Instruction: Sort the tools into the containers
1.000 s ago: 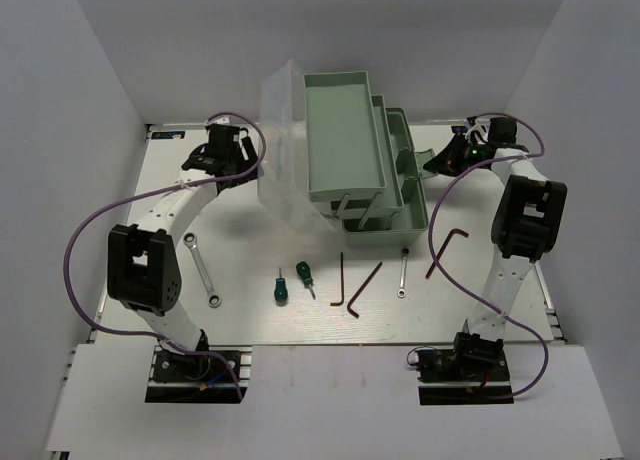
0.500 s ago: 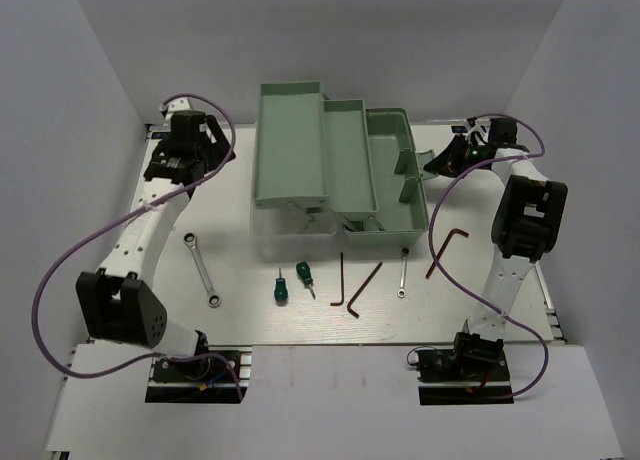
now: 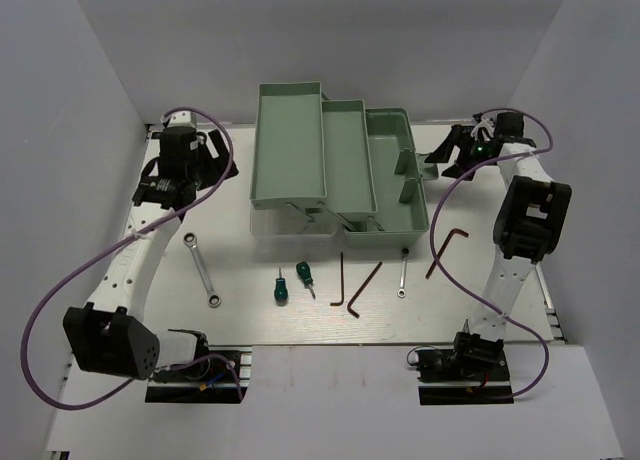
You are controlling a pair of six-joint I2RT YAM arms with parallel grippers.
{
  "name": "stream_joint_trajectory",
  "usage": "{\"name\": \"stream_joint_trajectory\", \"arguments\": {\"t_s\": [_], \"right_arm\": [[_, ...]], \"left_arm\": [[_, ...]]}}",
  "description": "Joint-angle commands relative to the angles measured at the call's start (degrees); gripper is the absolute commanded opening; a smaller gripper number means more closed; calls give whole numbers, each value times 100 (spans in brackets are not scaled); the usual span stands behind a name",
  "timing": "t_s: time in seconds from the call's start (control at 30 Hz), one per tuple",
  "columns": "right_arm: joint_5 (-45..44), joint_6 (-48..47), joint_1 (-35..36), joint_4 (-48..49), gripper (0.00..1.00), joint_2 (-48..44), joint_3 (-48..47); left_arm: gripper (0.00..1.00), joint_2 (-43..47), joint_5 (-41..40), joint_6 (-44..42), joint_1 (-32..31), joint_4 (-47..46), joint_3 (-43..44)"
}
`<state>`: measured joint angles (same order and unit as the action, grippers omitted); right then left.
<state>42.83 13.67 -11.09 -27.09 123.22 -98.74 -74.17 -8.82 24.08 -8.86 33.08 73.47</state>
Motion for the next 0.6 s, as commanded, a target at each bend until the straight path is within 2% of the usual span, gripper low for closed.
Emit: {"name": "stream_joint_trajectory", "arguments": {"t_s": [0.0,0.03,0.07,0.1,0.13,0.2,0.23,0.27,0.3,0.33,0.37,0.43,0.47,0.5,0.53,0.57], "right_arm": [[-729,-444,-139,-340,90,-551,-84],[-923,-531,-174,-393,90,-788,20],[-1186,-863,-165,-559,90,-1043,161],[-1937,-988,-148,-586,90,-1185,249],[-2276,-1311,-130,-622,90,-1621,667],[-2777,-1541,-112,-727,90,-1923,986],[-2850,-1717,-139,-814,64,-2342,1545],[-3137,-1823,-148,-885,12,-2503,1742],[-3332,-1850,-104,-1060,0,-2626,1953],[-3534,-1981,-112,-1131,0,-2923,2677],[-3562,-1974,-86,-1114,0,-3222,2928],[-3623,-1895,-16,-974,0,-3646,3760],[-3876,-1834,10,-1008,5,-3830,3896],[-3844,-1711,54,-1061,10,-3962,4028],[-3817,-1632,89,-1053,26,-3998,4316],[-3826,-1579,194,-1070,33,-4077,4406]], "left_arm": [[96,526,529,-271,-37,-3,-226],[96,709,600,-272,-37,-56,-280],[92,807,775,-350,-37,-56,-342],[84,921,872,-473,-37,-195,-516],[58,1113,943,-474,-37,-197,-588],[20,1247,943,-535,-37,38,-711],[1,1247,848,-535,-37,197,-711],[0,1404,768,-457,-37,355,-842],[0,1510,637,-239,-37,583,-965],[0,1641,392,-132,-37,585,-1132],[24,1756,311,-27,-37,638,-1490],[49,2064,240,141,-37,586,-1852],[65,2143,240,211,-37,533,-2228],[70,2144,240,281,24,533,-2397],[72,2205,397,334,25,463,-2529],[73,2205,494,335,25,462,-2757]]}}
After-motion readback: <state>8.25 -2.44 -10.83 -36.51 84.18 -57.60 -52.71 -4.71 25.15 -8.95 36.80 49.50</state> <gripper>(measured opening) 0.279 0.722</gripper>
